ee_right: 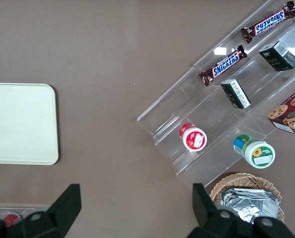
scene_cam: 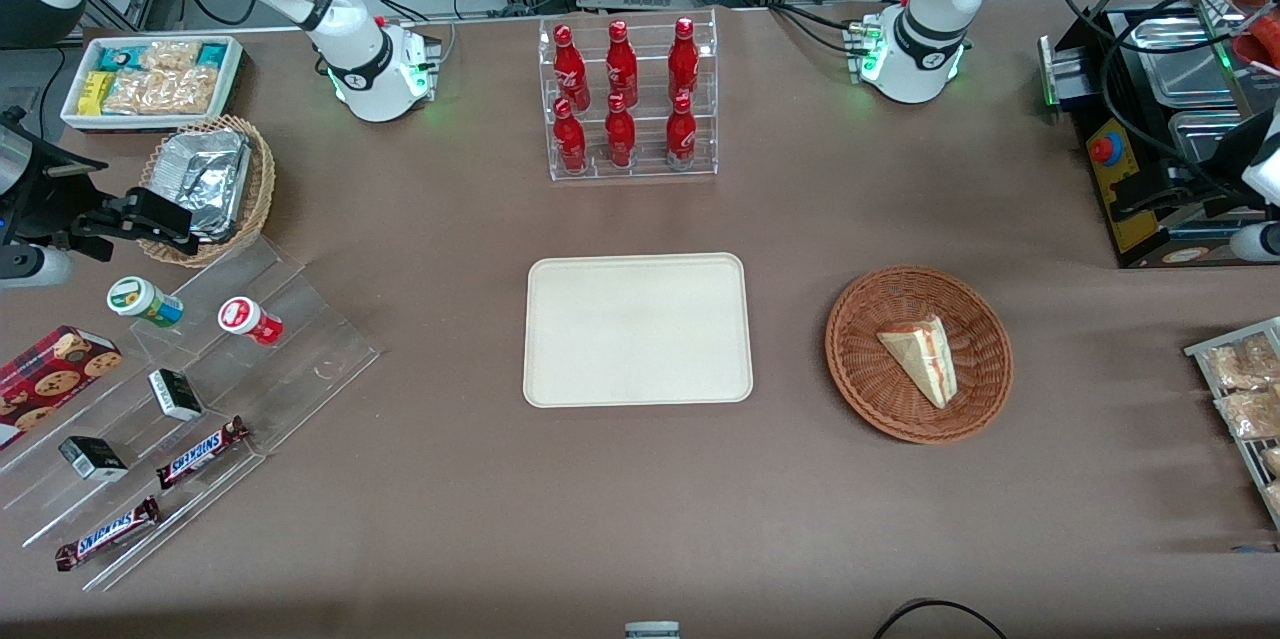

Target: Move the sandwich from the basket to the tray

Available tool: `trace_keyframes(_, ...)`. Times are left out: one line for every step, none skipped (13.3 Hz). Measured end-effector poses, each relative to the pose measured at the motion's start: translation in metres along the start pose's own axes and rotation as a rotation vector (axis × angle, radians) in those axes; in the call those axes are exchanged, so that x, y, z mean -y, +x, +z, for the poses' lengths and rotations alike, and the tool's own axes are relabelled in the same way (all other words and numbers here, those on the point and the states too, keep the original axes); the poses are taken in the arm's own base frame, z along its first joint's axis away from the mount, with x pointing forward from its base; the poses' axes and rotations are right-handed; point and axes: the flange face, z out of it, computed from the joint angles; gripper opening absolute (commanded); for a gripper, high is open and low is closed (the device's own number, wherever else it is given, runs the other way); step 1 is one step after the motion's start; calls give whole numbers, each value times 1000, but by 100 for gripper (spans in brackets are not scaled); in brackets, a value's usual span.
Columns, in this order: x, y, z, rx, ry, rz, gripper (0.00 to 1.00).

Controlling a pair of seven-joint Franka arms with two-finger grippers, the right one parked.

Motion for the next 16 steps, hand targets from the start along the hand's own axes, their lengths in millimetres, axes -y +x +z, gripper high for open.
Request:
trace_keyframes(0,0,0,0,0,1,100)
trace_keyframes(0,0,0,0,0,1,100)
trace_keyframes(0,0,1,1,0,1,100)
trace_keyframes(0,2,3,6,0,0,100)
trace_keyframes(-1,5,8,14,1,-12,100)
trace_keyframes(-1,9,16,22,2,-38,100)
trace_keyframes(-1,16,26,29,2,-65,100)
trace_keyframes(-1,24,39,35,4,-92,100)
trace_keyframes(-2,32,53,34,4,-126,100)
trace_keyframes(-3,42,71,24,5,-170,100)
trace_keyframes(-5,50,90,10,4,-215,100)
trace_keyframes(-7,56,109,-4,2,-261,100)
trace_keyframes(-10,61,125,-19,0,-302,100)
trace_keyframes(-16,64,137,-36,-3,-338,100)
trace_keyframes(-25,68,146,-51,-6,-377,100)
trace_keyframes(-38,72,153,-63,-9,-418,100)
